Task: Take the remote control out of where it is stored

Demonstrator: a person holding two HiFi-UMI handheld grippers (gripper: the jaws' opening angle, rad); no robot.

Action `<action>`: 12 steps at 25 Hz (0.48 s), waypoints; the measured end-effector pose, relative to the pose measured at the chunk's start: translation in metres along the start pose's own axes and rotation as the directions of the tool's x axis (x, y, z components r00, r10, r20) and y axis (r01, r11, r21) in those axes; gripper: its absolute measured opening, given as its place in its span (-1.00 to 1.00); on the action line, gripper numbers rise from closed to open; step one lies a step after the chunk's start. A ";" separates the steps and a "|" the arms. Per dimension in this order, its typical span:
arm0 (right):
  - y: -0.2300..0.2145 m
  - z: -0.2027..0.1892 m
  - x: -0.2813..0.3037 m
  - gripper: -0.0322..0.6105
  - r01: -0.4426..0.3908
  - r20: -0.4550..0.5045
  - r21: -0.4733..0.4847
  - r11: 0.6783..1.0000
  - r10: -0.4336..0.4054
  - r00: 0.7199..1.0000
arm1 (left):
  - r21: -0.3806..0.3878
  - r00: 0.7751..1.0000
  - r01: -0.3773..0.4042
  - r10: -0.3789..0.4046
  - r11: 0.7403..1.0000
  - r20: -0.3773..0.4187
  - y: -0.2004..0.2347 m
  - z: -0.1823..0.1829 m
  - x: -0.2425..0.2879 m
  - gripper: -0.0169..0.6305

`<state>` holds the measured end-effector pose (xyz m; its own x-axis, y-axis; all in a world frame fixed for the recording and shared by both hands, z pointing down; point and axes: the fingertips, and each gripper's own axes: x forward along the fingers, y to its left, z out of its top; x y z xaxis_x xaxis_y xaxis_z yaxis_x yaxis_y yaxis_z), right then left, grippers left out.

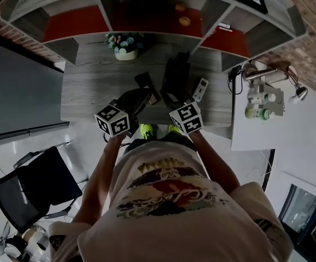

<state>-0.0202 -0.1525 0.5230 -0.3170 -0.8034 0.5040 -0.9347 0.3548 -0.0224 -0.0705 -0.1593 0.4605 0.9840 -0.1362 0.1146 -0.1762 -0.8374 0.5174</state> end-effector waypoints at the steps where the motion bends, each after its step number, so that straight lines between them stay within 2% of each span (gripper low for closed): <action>1: -0.002 0.004 -0.002 -0.69 0.006 0.007 -0.016 1.000 -0.006 1.000 | -0.001 1.000 0.015 -0.015 1.000 0.000 -0.002 0.002 0.004 -0.93; 7: -0.015 0.017 -0.014 -0.69 0.036 0.007 -0.134 0.990 -0.036 0.999 | 0.066 1.000 0.016 -0.014 0.998 -0.026 -0.005 0.006 0.028 -0.93; 12: -0.041 0.015 -0.017 -0.68 0.045 -0.036 -0.204 0.978 -0.054 0.998 | 0.085 1.000 0.001 0.001 0.996 -0.030 -0.006 0.011 0.047 -0.93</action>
<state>0.0214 -0.1611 0.5022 -0.2604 -0.8038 0.5349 -0.8956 0.4080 0.1772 -0.0229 -0.1664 0.4532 0.9826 -0.1214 0.1406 -0.1721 -0.8797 0.4432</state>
